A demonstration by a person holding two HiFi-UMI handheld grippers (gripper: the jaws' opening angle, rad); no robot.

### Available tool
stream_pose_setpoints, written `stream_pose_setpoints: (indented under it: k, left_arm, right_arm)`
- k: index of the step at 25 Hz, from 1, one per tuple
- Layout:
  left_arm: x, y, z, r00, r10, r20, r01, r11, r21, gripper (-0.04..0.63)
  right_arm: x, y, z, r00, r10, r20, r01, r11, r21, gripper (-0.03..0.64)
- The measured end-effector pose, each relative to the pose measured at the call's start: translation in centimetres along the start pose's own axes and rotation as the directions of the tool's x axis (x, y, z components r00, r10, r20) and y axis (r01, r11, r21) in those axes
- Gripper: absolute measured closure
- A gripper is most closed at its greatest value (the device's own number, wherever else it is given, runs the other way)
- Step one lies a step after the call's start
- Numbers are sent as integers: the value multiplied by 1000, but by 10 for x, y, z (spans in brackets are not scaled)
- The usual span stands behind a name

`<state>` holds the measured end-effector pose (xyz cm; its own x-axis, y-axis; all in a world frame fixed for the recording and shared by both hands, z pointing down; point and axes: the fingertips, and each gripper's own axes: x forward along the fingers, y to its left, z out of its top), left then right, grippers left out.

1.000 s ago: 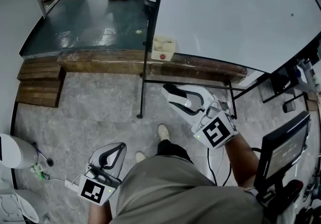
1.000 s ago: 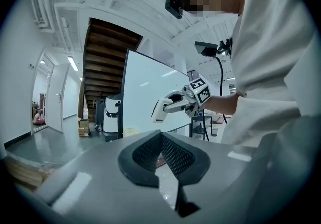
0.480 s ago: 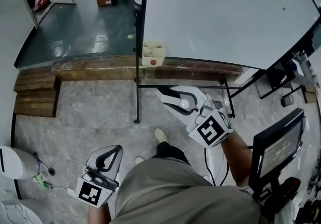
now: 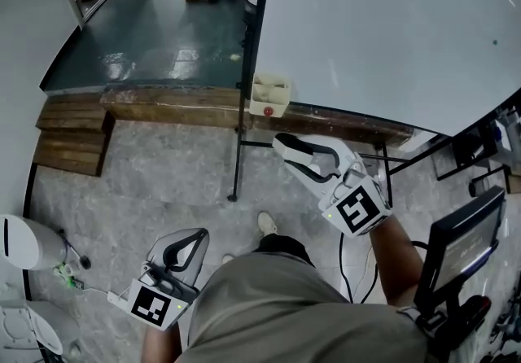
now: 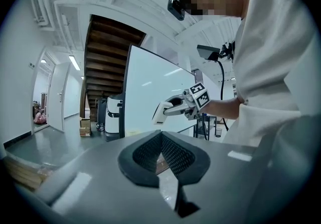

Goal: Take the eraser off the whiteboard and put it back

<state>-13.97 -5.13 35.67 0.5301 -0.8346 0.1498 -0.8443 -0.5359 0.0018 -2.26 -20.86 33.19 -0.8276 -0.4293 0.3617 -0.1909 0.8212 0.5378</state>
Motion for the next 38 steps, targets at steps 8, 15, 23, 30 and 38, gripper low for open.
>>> stream_pose_setpoints:
  k: [8,15,23,30,38]
  left_arm:
    - [37,15,8,999,39,8,-39,999,-10,589]
    - [71,31,8,998,63,-21,-63,998,-29,589]
    - [109,51,17,994,104,-44,-106,994,-35,589]
    - [133,67,17,986,147,-82,-150,988,-42,589]
    - [159,81,15,976,176,-126,-184,982,-49,589]
  right_arm:
    - [24,-40,-31,1000,25,-4,-25,1000,8,462]
    - [51,-73,-62,998,57,-9,-57,998,21,462]
    - [84,-106,-95,994,113,-4,-112,993,26,462]
    - [116,-119,-132,984,176,-14,-174,983,61,462]
    - [142,-121,-162,967,255,-11,-253,963,91,462]
